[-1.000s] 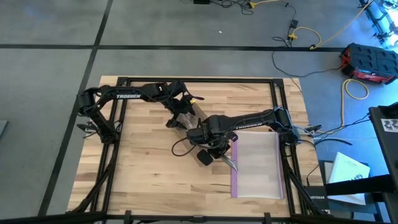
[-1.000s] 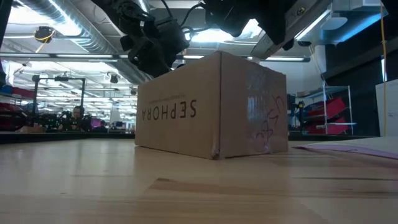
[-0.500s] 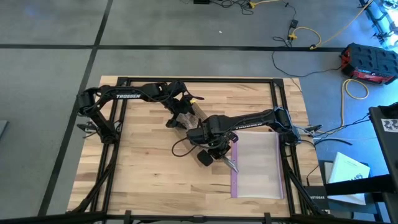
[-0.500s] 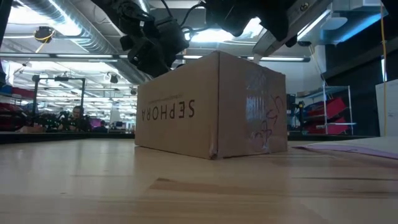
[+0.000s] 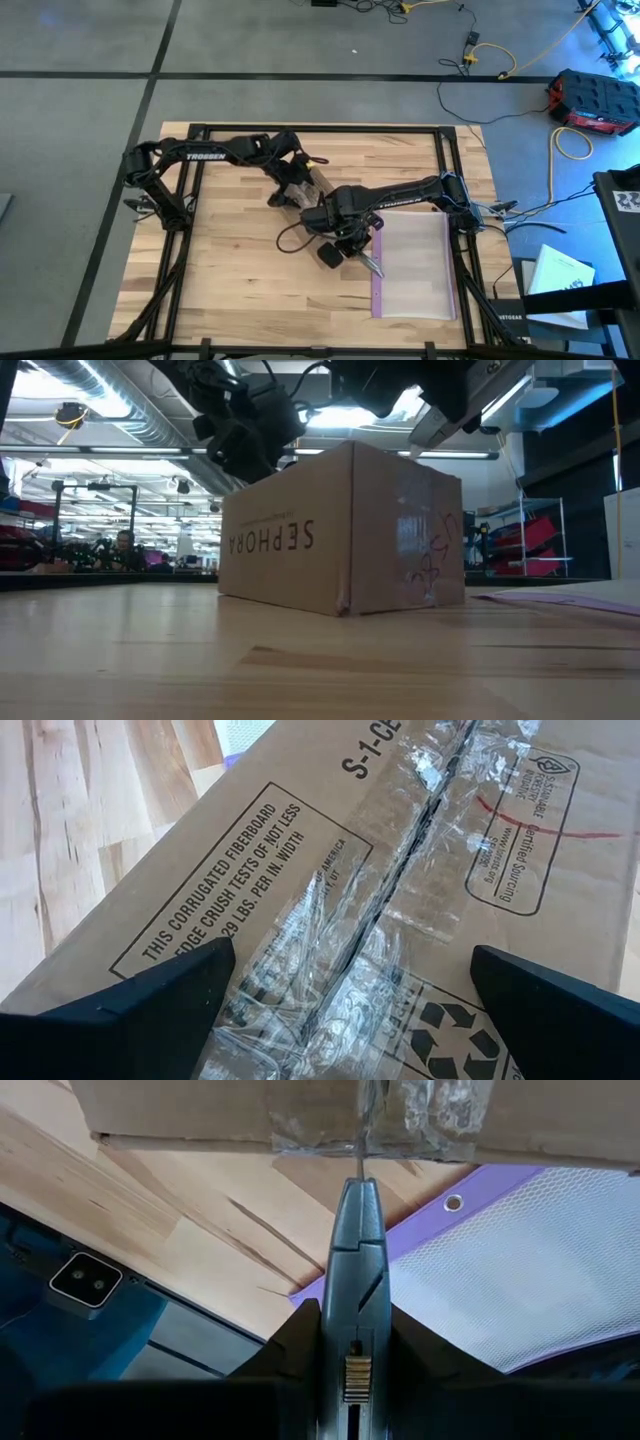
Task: Unpack boxes
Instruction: Open the cardboard box using the cutter
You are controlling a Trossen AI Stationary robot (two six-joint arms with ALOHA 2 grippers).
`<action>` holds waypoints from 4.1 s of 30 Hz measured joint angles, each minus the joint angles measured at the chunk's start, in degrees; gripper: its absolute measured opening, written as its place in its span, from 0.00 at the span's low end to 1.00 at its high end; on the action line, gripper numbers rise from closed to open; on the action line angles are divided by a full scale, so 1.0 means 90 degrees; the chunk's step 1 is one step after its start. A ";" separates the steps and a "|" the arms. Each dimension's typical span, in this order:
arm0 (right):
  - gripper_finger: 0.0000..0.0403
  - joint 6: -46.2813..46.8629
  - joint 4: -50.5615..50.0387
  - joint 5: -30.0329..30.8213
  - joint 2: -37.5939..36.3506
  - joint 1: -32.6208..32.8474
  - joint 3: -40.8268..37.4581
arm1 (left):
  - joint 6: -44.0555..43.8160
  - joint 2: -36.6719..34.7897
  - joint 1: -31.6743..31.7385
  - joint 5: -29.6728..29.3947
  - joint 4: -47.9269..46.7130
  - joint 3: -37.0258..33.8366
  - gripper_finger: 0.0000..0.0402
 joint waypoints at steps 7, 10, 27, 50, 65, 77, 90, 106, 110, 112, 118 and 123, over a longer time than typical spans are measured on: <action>0.14 -0.0022 -0.0010 0.0010 0.0000 0.0012 0.0000 | -0.0257 0.0005 -0.0318 -0.0036 0.0260 0.0000 1.00; 0.14 -0.0022 -0.0001 0.0058 0.0000 0.0012 0.0000 | -0.0318 0.0005 -0.0415 -0.0022 0.0346 -0.0002 1.00; 0.14 0.0145 0.0050 -0.0013 0.0000 0.0186 0.0000 | -0.0340 0.0010 -0.0212 0.0262 0.0403 -0.0002 1.00; 0.14 0.0561 0.0051 0.0291 0.0019 0.0335 -0.0423 | -0.0318 -0.0005 -0.0182 0.0143 0.0254 0.0012 1.00; 0.14 0.0169 0.0293 0.0440 0.0044 0.0330 -0.0796 | -0.0512 -0.0005 -0.0189 0.0131 0.0286 0.0012 1.00; 0.14 -0.0083 0.0360 0.0343 0.0046 0.0304 -0.0843 | -0.0653 -0.0005 -0.0304 0.0101 0.0337 0.0005 1.00; 0.14 -0.0632 0.0352 0.0139 0.0046 0.0112 -0.0843 | -0.0726 -0.0002 -0.0308 0.0131 0.0452 0.0000 1.00; 0.14 -0.0906 0.0409 0.0366 0.0146 -0.0050 -0.0886 | -0.0813 0.0002 -0.0308 0.0124 0.0516 0.0000 1.00; 0.14 -0.0884 0.0462 0.0498 0.0146 -0.0097 -0.0870 | -0.0851 0.0002 -0.0308 0.0101 0.0518 0.0000 1.00; 0.14 -0.0879 0.0455 0.0613 0.0146 -0.0097 -0.0837 | -0.0858 0.0002 -0.0308 0.0083 0.0524 0.0000 1.00; 0.14 -0.0872 0.0455 0.0618 0.0146 -0.0090 -0.0831 | -0.0886 0.0002 -0.0310 0.0077 0.0522 0.0002 1.00; 0.14 -0.0879 0.0179 0.0601 0.0146 0.0052 -0.0826 | -0.0867 0.0002 -0.0308 0.0054 0.0540 0.0007 1.00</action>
